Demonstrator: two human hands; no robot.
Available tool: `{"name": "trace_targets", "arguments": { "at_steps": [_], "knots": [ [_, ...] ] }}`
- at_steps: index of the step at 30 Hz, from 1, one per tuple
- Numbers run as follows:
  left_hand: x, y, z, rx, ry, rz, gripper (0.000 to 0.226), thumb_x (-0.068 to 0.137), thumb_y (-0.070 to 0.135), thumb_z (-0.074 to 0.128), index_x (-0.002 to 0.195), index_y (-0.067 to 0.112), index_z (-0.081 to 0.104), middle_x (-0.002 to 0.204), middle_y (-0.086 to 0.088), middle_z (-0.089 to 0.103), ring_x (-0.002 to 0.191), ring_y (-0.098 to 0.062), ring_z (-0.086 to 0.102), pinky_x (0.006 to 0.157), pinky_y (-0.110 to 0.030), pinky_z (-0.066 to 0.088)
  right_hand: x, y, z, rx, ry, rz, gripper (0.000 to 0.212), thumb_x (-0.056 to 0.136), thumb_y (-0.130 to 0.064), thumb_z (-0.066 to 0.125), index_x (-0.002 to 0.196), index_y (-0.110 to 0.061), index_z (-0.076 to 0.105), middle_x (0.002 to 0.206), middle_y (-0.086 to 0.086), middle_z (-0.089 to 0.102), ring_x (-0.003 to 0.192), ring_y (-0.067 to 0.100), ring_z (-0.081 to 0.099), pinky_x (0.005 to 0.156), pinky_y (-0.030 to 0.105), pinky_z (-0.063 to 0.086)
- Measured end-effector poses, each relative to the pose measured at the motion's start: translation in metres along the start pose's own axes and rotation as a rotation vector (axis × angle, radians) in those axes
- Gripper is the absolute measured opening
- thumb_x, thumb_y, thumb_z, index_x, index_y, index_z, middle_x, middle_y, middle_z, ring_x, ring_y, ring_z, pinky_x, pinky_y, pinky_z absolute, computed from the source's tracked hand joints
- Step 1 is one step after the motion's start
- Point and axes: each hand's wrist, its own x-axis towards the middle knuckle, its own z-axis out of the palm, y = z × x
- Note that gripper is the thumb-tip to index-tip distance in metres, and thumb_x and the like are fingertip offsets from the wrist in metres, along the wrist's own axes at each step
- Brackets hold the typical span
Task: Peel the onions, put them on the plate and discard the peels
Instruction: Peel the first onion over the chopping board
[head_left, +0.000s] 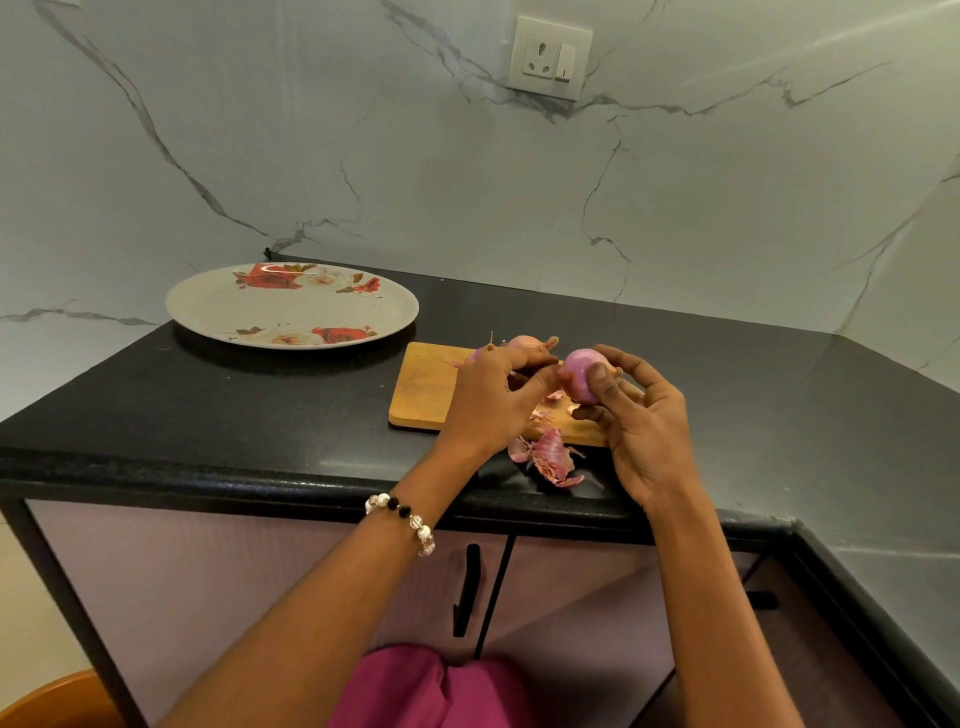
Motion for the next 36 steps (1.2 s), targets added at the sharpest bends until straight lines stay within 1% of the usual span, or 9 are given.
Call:
{"name": "trace_targets", "arguments": {
  "at_steps": [2, 4, 6, 12, 19, 22, 26, 30, 36],
  "knots": [
    [0.0002, 0.0, -0.0005, 0.004, -0.023, 0.012, 0.032, 0.087, 0.027, 0.068, 0.115, 0.011, 0.069, 0.105, 0.0, 0.071, 0.085, 0.001, 0.062, 0.076, -0.007, 0.048, -0.0002, 0.0013, -0.0009, -0.035, -0.027, 0.003, 0.049, 0.075, -0.017, 0.073, 0.12, -0.004, 0.061, 0.099, 0.015, 0.074, 0.08, 0.027, 0.074, 0.058, 0.036, 0.062],
    [0.0002, -0.0007, -0.0009, -0.025, -0.028, -0.013, 0.03, 0.087, 0.023, 0.068, 0.114, 0.01, 0.069, 0.104, -0.003, 0.072, 0.087, -0.003, 0.066, 0.077, -0.013, 0.053, -0.0005, 0.0021, -0.0011, -0.076, -0.042, 0.0, 0.049, 0.073, -0.017, 0.075, 0.118, -0.006, 0.062, 0.101, 0.015, 0.073, 0.082, 0.031, 0.074, 0.062, 0.041, 0.063],
    [0.0002, -0.0012, -0.0014, -0.058, -0.026, -0.052, 0.027, 0.086, 0.019, 0.069, 0.111, 0.009, 0.07, 0.101, -0.005, 0.073, 0.085, -0.008, 0.068, 0.074, -0.022, 0.057, -0.0006, 0.0024, -0.0008, -0.103, -0.049, -0.009, 0.049, 0.071, -0.016, 0.076, 0.117, -0.006, 0.062, 0.101, 0.014, 0.073, 0.084, 0.032, 0.074, 0.064, 0.04, 0.063],
    [-0.0003, -0.004, -0.0027, -0.104, -0.036, -0.091, 0.025, 0.084, 0.014, 0.07, 0.108, 0.01, 0.072, 0.096, -0.003, 0.073, 0.088, -0.012, 0.069, 0.079, -0.034, 0.059, -0.0003, 0.0028, -0.0004, -0.127, -0.062, -0.013, 0.05, 0.068, -0.013, 0.078, 0.115, -0.008, 0.061, 0.097, 0.01, 0.073, 0.084, 0.032, 0.074, 0.065, 0.04, 0.063],
    [-0.0004, -0.0021, -0.0034, -0.077, -0.048, -0.108, 0.026, 0.084, 0.007, 0.068, 0.111, 0.009, 0.07, 0.101, -0.007, 0.072, 0.085, -0.011, 0.069, 0.076, -0.026, 0.058, -0.0005, 0.0032, -0.0008, -0.139, -0.067, -0.014, 0.052, 0.066, -0.015, 0.08, 0.114, -0.01, 0.061, 0.101, 0.012, 0.072, 0.087, 0.033, 0.074, 0.065, 0.041, 0.063],
    [0.0001, -0.004, -0.0027, -0.086, -0.023, -0.142, 0.028, 0.084, 0.001, 0.066, 0.11, 0.008, 0.07, 0.103, -0.009, 0.071, 0.082, -0.014, 0.07, 0.076, -0.031, 0.059, -0.0011, 0.0028, -0.0001, -0.12, -0.074, -0.014, 0.048, 0.068, -0.013, 0.078, 0.113, -0.008, 0.061, 0.095, 0.008, 0.074, 0.083, 0.032, 0.075, 0.063, 0.039, 0.063],
    [0.0016, -0.0048, -0.0011, -0.138, -0.009, -0.186, 0.023, 0.087, 0.005, 0.065, 0.108, 0.009, 0.071, 0.098, -0.009, 0.072, 0.078, -0.015, 0.071, 0.075, -0.036, 0.06, -0.0007, 0.0031, -0.0006, -0.105, -0.072, -0.016, 0.047, 0.07, -0.014, 0.077, 0.114, -0.008, 0.061, 0.093, 0.007, 0.075, 0.082, 0.032, 0.075, 0.062, 0.039, 0.063],
    [0.001, -0.0026, -0.0005, -0.206, -0.024, -0.195, 0.023, 0.087, 0.02, 0.068, 0.107, 0.009, 0.072, 0.094, -0.007, 0.073, 0.083, -0.016, 0.071, 0.079, -0.039, 0.059, 0.0, 0.003, -0.0017, -0.079, -0.061, -0.016, 0.048, 0.07, -0.013, 0.077, 0.114, -0.007, 0.06, 0.094, 0.009, 0.075, 0.079, 0.032, 0.074, 0.061, 0.039, 0.063],
    [0.0002, -0.0016, -0.0028, -0.198, -0.056, -0.181, 0.025, 0.084, 0.013, 0.07, 0.109, 0.009, 0.071, 0.1, -0.004, 0.072, 0.091, -0.013, 0.069, 0.082, -0.035, 0.058, 0.0001, 0.0036, -0.0023, -0.113, -0.067, -0.031, 0.052, 0.065, -0.012, 0.081, 0.113, -0.009, 0.061, 0.095, 0.006, 0.074, 0.089, 0.032, 0.073, 0.064, 0.038, 0.063]
  ]
}}
